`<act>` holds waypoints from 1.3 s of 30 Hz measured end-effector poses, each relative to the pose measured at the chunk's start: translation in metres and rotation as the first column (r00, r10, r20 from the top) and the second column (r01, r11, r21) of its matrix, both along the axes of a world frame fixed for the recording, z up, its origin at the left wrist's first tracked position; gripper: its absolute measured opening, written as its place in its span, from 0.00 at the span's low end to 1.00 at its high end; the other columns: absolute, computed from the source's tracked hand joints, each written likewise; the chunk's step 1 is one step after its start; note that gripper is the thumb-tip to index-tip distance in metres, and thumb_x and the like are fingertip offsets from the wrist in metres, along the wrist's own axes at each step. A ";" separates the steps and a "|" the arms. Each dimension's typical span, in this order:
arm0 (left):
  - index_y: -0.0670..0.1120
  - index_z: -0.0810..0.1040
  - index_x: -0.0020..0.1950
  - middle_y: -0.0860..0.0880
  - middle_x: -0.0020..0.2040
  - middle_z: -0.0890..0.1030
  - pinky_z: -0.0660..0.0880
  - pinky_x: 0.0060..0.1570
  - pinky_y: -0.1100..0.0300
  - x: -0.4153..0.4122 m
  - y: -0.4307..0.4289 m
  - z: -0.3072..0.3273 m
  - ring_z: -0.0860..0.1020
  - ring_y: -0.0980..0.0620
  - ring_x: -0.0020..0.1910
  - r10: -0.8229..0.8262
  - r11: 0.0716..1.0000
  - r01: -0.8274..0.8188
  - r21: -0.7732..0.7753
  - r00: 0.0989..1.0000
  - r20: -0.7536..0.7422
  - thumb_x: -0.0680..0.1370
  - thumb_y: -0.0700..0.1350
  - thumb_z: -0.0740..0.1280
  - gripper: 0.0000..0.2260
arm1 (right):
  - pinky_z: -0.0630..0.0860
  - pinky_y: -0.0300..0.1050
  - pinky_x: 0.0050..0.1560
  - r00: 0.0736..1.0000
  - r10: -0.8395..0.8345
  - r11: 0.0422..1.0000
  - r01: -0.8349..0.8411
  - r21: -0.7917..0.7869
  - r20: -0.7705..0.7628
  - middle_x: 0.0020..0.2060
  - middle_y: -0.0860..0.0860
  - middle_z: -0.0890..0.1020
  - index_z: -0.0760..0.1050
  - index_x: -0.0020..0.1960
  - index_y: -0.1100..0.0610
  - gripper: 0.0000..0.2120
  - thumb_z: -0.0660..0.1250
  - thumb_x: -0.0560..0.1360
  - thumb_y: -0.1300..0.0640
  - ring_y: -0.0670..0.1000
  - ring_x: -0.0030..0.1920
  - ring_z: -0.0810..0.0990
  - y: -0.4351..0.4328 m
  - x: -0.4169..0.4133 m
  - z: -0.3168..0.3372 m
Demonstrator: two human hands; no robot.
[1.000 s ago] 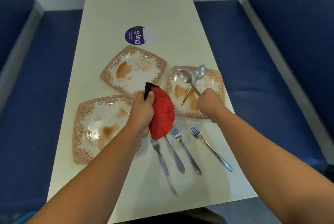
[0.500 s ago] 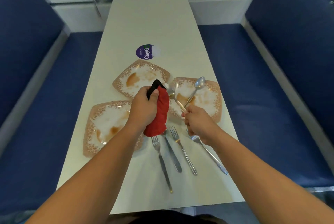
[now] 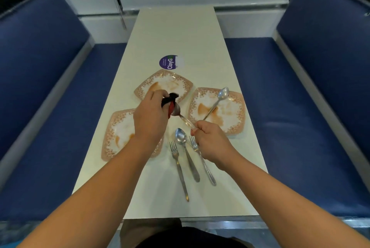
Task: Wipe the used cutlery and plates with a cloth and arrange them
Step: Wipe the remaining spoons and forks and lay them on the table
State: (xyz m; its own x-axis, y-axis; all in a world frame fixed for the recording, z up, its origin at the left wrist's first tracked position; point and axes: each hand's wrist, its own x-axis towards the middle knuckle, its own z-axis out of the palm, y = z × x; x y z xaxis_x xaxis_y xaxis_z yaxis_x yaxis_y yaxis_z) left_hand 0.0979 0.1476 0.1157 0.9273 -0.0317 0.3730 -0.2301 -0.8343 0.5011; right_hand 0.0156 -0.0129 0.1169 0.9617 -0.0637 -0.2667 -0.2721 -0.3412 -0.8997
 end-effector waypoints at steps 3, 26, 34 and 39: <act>0.50 0.81 0.60 0.50 0.54 0.80 0.69 0.46 0.59 -0.007 -0.003 -0.002 0.78 0.48 0.50 -0.063 0.998 0.064 0.017 0.997 -0.040 0.79 0.47 0.68 0.10 | 0.61 0.41 0.30 1.000 -0.014 0.999 0.015 0.041 -0.013 0.28 0.49 0.69 0.75 0.42 0.57 0.12 0.56 0.81 0.60 0.47 0.28 0.65 0.001 0.000 0.002; 0.51 0.83 0.56 0.51 0.50 0.78 0.67 0.37 0.57 -0.012 0.002 -0.007 0.75 0.49 0.45 0.117 0.983 -0.107 0.147 0.991 -0.060 0.81 0.45 0.63 0.10 | 0.61 0.42 0.31 0.997 0.056 0.993 -0.051 0.102 -0.044 0.28 0.48 0.69 0.75 0.40 0.56 0.11 0.61 0.81 0.57 0.48 0.28 0.64 -0.002 -0.014 -0.006; 0.49 0.81 0.57 0.53 0.48 0.79 0.68 0.44 0.59 -0.010 0.006 -0.007 0.74 0.52 0.45 0.088 0.980 -0.106 -0.166 0.990 -0.113 0.80 0.48 0.67 0.08 | 0.61 0.40 0.29 0.998 0.036 0.987 -0.026 0.156 -0.059 0.25 0.46 0.68 0.75 0.41 0.56 0.11 0.60 0.81 0.59 0.47 0.27 0.64 -0.005 -0.013 -0.006; 0.42 0.81 0.45 0.44 0.41 0.80 0.80 0.45 0.44 -0.007 -0.004 -0.010 0.79 0.43 0.41 0.055 0.671 -0.403 -0.622 0.864 -0.500 0.78 0.50 0.71 0.11 | 0.61 0.41 0.31 0.998 0.033 0.993 -0.025 0.115 -0.063 0.28 0.48 0.68 0.74 0.40 0.54 0.13 0.58 0.81 0.59 0.48 0.28 0.64 -0.003 -0.013 -0.015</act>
